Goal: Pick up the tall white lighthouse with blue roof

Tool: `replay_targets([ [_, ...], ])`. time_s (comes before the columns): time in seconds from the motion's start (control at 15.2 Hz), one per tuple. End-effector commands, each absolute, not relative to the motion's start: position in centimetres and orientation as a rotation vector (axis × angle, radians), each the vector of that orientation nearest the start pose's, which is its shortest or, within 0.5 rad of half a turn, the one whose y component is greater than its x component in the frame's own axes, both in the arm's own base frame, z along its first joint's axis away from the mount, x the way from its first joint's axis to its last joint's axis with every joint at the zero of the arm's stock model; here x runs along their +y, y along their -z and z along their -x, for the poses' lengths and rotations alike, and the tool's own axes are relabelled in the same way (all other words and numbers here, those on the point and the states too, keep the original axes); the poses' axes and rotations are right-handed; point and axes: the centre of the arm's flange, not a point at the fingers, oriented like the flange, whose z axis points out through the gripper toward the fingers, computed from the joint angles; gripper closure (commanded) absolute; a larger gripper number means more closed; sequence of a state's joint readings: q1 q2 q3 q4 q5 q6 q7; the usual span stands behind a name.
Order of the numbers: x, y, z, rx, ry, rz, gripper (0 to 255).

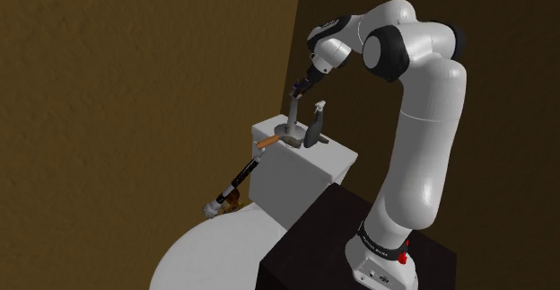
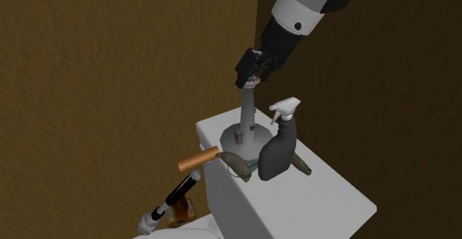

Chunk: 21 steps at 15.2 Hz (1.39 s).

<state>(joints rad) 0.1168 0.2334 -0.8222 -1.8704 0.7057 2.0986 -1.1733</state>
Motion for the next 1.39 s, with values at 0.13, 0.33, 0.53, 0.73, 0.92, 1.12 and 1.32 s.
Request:
replay_targets([
  [0.13, -35.4, -41.9, -50.4, -0.217, 0.613, 2.876, 0],
  [0.33, -35.3, -41.9, -50.4, -0.217, 0.613, 2.876, 255],
  [0.53, -35.3, -41.9, -50.4, -0.217, 0.613, 2.876, 255],
  [0.73, -35.3, -41.9, -50.4, -0.217, 0.613, 2.876, 255],
  [0.92, -35.4, -42.4, -50.4, -0.217, 0.613, 2.876, 255],
  [1.12, -35.4, -44.0, -50.4, -0.217, 0.613, 2.876, 255],
  [1.32, -35.4, -45.6, -50.4, -0.217, 0.613, 2.876, 255],
])
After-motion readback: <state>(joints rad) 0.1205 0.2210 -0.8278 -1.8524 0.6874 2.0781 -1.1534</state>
